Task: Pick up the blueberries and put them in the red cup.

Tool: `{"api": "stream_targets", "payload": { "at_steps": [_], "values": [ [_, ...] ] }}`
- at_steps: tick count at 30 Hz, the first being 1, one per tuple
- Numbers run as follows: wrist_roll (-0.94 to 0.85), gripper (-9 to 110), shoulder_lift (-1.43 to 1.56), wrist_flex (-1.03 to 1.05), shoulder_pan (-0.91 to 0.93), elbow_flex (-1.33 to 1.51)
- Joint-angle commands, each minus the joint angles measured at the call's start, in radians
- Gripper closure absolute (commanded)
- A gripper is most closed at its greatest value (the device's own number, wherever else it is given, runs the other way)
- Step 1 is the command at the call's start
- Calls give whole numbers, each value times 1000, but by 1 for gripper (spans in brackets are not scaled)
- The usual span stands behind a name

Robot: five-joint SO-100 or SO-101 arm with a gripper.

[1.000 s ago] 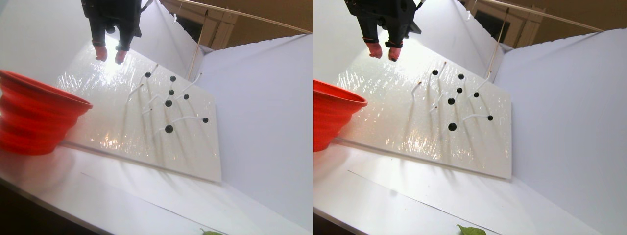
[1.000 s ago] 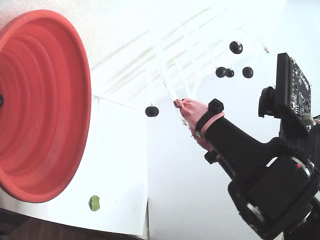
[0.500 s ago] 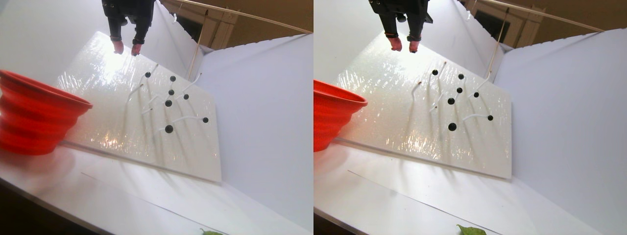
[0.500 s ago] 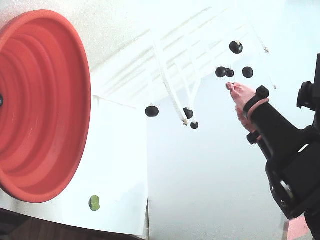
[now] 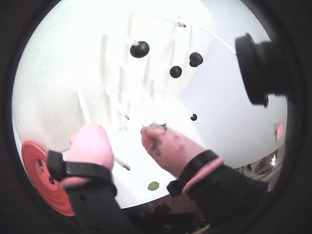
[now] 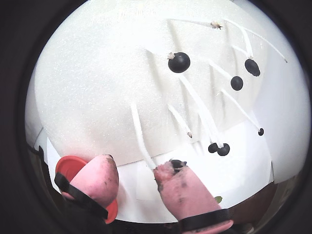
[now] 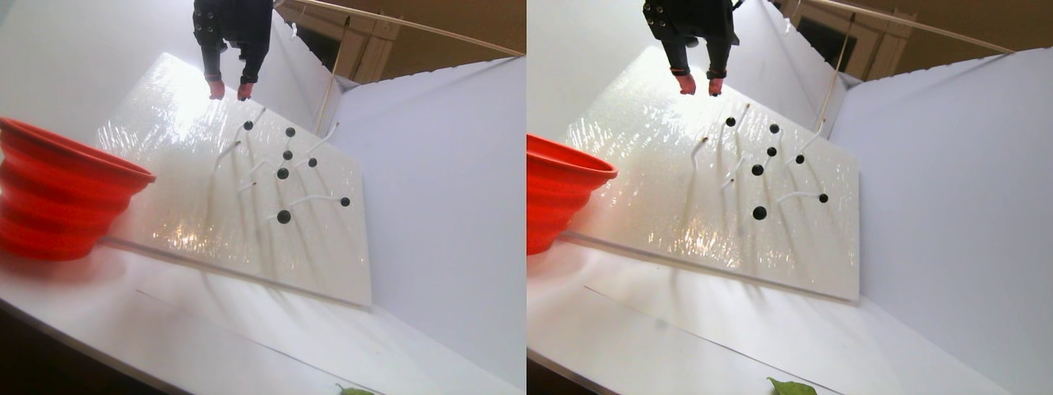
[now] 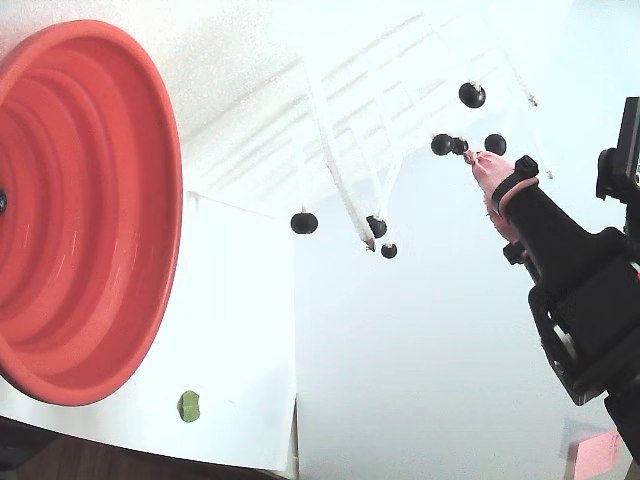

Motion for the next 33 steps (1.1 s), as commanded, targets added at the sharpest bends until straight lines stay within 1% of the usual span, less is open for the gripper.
{"api": "stream_targets", "payload": {
  "at_steps": [1, 11, 33],
  "values": [
    [-32, 87, 2, -44, 63, -109],
    [-104, 87, -80, -84, 89, -169],
    [-219, 86, -259, -173, 78, -311]
  ]
}}
